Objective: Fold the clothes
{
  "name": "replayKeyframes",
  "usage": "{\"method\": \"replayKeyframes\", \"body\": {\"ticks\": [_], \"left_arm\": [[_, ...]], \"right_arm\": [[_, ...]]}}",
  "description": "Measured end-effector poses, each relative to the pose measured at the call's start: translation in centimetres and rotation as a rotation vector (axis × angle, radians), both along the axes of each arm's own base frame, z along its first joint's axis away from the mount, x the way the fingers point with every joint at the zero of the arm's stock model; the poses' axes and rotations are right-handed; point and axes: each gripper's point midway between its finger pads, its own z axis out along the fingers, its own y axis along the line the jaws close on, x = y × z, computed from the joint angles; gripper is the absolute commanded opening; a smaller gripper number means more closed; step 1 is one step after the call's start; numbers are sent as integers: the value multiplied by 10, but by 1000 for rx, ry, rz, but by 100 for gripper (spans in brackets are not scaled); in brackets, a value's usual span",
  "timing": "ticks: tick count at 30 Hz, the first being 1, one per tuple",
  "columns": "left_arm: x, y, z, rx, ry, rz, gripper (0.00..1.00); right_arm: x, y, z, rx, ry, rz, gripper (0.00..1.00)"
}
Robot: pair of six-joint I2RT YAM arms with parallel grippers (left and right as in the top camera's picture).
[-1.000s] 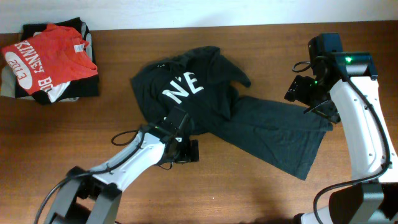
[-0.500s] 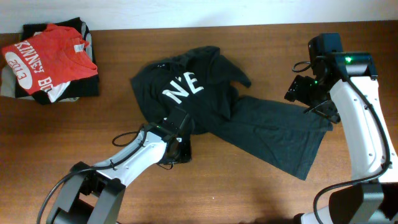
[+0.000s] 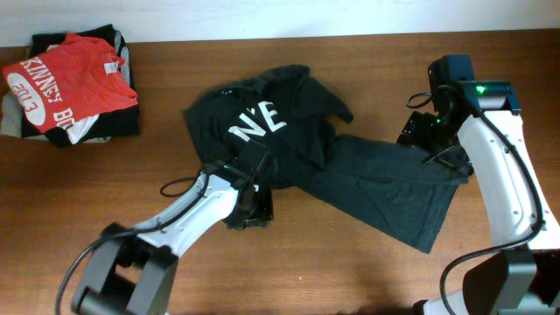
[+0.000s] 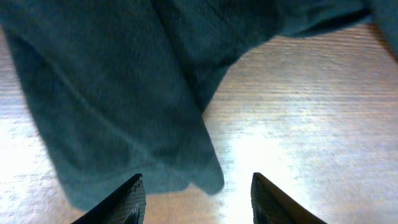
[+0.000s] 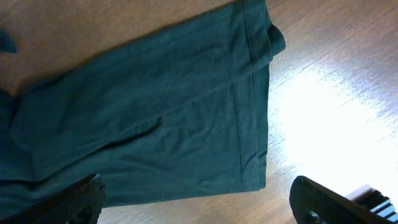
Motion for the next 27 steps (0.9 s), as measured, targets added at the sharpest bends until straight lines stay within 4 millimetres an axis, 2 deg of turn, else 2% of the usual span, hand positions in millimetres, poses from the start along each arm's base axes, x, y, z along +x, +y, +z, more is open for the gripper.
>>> {"method": "replayKeyframes", "body": {"ticks": [2, 6, 8, 12, 17, 23, 27], "left_arm": [[-4, 1, -15, 18, 45, 2, 52], [-2, 0, -18, 17, 53, 14, 29], [-1, -1, -19, 16, 53, 15, 14], [-2, -1, -19, 16, 60, 14, 1], [-11, 9, -15, 80, 125, 17, 1], [-6, 11, -7, 107, 117, 18, 3], [-5, 12, -7, 114, 112, 11, 19]], "right_arm": [[0, 0, -2, 0, 3, 0, 99], [0, 0, -2, 0, 0, 0, 99], [1, 0, -2, 0, -1, 0, 99], [1, 0, -2, 0, -4, 0, 99], [1, 0, -2, 0, -4, -1, 99], [1, 0, -2, 0, -4, 0, 99], [1, 0, -2, 0, -4, -1, 99]]}}
